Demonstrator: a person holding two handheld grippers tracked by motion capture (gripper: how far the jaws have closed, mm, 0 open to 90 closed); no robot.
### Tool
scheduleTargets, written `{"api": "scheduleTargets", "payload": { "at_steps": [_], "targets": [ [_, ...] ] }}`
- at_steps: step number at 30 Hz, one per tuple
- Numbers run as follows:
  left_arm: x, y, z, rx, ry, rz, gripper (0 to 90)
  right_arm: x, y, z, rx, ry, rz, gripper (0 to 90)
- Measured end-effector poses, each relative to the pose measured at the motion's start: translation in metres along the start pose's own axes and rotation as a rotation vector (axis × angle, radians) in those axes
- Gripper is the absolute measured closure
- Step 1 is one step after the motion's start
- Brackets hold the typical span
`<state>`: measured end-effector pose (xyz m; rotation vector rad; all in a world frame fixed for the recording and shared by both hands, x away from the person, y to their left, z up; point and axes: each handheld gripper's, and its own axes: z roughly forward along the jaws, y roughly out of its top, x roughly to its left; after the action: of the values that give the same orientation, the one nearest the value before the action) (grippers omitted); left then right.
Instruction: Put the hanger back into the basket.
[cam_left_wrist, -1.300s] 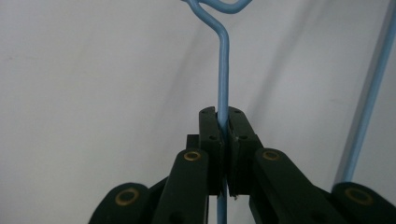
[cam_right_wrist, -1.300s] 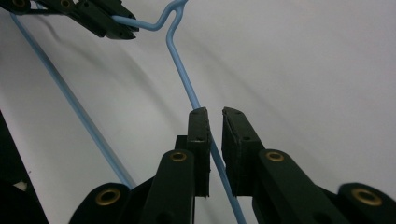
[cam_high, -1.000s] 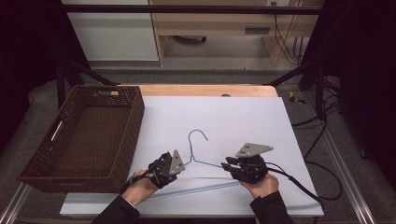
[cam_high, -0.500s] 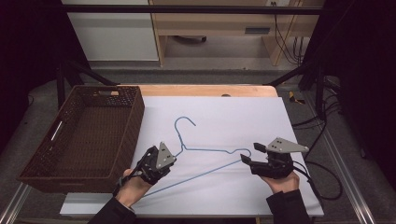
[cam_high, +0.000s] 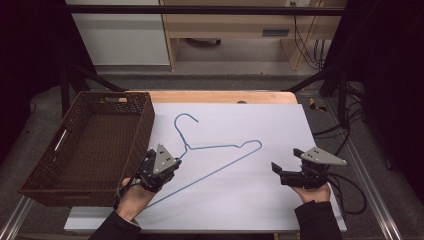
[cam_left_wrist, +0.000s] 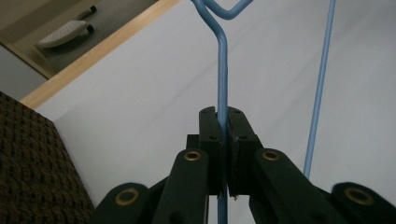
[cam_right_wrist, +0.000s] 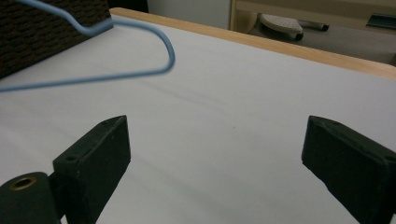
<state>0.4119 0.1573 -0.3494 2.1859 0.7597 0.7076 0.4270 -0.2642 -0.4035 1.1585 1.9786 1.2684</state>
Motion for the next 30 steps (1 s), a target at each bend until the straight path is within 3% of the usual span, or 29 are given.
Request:
{"api": "scheduleTargets", "payload": {
  "at_steps": [7,8,18,21,30],
  "targets": [
    [0.008,0.008,-0.017,-0.041,0.014,-0.017,86.7,-0.008,-0.005,0.000,0.010,-0.016,0.018,6.0],
    [0.011,0.012,-0.022,-0.028,0.017,0.007,86.6,-0.010,-0.005,0.000,0.017,-0.017,0.027,6.0],
    [0.024,0.042,-0.048,-0.054,0.047,0.049,86.6,-0.011,-0.006,-0.001,0.012,-0.031,0.020,5.2],
    [0.033,0.050,-0.053,-0.062,0.038,0.061,86.7,-0.011,-0.006,-0.001,0.011,-0.032,0.020,5.0],
    [0.069,0.062,-0.064,-0.063,0.011,0.015,86.7,-0.010,-0.005,-0.001,0.006,-0.030,0.024,4.7]
  ]
}}
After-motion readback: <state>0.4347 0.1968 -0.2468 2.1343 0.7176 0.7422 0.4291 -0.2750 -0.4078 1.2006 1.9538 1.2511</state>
